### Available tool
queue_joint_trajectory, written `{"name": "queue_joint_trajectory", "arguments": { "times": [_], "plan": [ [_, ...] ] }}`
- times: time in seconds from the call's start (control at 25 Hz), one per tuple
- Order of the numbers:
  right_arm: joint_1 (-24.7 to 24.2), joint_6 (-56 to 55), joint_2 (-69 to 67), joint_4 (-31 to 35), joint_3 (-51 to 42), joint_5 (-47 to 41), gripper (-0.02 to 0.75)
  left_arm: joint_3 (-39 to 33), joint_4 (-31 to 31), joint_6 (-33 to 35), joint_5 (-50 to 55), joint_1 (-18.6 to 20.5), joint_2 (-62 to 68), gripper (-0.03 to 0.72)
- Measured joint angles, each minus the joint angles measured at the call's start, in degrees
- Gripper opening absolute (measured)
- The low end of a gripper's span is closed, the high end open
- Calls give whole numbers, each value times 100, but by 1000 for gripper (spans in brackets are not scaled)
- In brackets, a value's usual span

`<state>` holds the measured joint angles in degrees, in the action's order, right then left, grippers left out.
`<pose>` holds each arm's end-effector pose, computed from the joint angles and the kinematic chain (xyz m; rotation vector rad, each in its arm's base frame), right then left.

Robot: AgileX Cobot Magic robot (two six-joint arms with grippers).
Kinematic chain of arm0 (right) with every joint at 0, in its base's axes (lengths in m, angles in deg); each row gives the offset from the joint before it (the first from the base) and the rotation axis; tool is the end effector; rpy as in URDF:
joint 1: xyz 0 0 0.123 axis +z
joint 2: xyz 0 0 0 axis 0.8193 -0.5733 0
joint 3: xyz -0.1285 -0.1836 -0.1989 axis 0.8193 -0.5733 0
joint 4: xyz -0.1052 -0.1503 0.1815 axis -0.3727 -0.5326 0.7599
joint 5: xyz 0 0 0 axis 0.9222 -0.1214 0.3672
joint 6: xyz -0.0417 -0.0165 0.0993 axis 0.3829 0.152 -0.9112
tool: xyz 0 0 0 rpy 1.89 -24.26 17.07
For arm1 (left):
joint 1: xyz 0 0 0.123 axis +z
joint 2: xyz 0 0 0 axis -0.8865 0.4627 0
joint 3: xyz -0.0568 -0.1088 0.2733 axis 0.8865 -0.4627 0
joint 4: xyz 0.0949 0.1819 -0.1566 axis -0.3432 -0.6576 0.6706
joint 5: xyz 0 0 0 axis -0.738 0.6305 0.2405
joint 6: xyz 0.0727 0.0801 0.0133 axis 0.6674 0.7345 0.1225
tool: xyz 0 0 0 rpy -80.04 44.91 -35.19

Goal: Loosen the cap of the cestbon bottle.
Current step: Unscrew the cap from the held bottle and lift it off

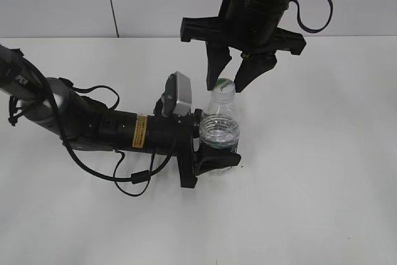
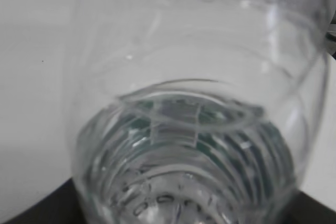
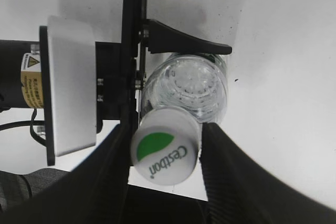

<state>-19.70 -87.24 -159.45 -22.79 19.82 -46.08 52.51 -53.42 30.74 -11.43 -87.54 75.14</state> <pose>0.3298 0.2589 0.2636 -0.3263 3.0162 0.4032 0.3322 -0.2571 0.0550 1.3681 1.4969 -1.0487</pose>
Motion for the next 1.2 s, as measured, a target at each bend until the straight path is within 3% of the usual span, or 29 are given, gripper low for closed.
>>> {"name": "queue_joint_trajectory", "arguments": {
  "times": [1.2],
  "plan": [
    [0,444,-139,41,40,-5,310,0,11,8,23,0,0,405]
  ]
}}
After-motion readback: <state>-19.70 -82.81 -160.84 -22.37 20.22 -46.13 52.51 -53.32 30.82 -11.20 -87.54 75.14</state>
